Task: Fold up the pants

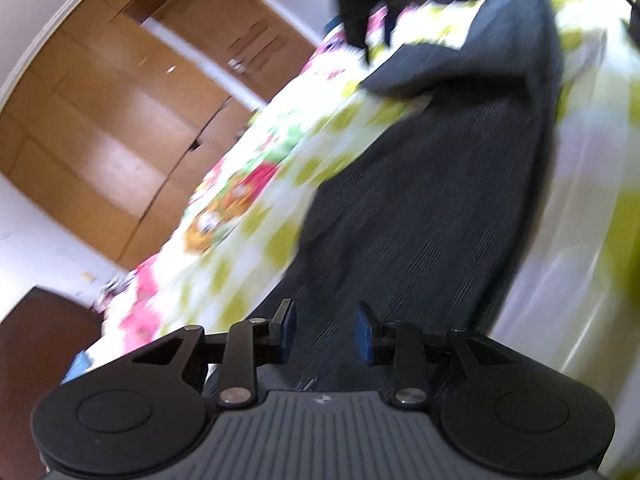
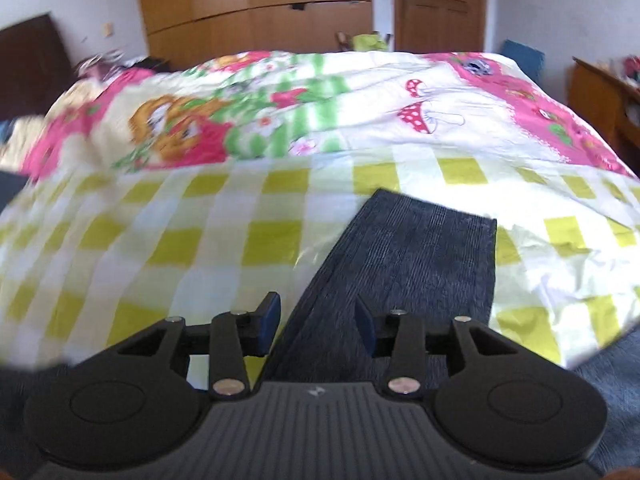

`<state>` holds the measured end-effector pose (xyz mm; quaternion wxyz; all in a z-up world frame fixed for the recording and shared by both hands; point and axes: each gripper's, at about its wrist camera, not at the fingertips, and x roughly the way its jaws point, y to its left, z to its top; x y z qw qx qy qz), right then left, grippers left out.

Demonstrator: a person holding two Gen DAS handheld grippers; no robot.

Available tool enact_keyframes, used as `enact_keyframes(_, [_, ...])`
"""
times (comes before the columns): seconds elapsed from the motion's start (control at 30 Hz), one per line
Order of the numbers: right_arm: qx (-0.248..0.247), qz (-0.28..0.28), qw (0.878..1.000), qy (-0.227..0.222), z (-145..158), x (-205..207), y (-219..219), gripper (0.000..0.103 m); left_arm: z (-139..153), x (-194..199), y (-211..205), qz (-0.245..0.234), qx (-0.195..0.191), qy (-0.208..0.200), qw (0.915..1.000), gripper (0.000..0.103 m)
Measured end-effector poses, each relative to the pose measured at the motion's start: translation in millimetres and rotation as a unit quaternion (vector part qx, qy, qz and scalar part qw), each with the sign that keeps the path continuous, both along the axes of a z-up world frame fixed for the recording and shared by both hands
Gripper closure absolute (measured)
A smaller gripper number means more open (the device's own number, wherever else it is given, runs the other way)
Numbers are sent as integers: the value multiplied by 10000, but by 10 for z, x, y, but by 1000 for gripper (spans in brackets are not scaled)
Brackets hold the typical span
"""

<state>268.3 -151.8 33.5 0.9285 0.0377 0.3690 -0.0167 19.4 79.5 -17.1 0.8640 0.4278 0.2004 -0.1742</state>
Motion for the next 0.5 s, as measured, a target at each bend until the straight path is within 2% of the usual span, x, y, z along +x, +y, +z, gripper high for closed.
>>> enact_keyframes(0.13, [-46,-175,9996,203,-155,457,46,57,61,149,-320,-153,-466,123,9987,56])
enact_keyframes(0.3, [-495,-504,9959,559,-483,879,-127,58,193,326,-652,-203,-1252,291,9915,56])
enact_keyframes(0.37, [-300,-674,9951,661,-613,940,-321,69,220,319,-778,-355,-1406,379,9887,56])
enact_keyframes(0.43, [135,-759,9949,646,-620,898,-561,99,194,330,-862,-486,-1335,385,9891,56])
enact_keyframes(0.5, [708,-745,9932,548,-527,772,-801,101,174,353,-943,-578,-1304,476,9886,56])
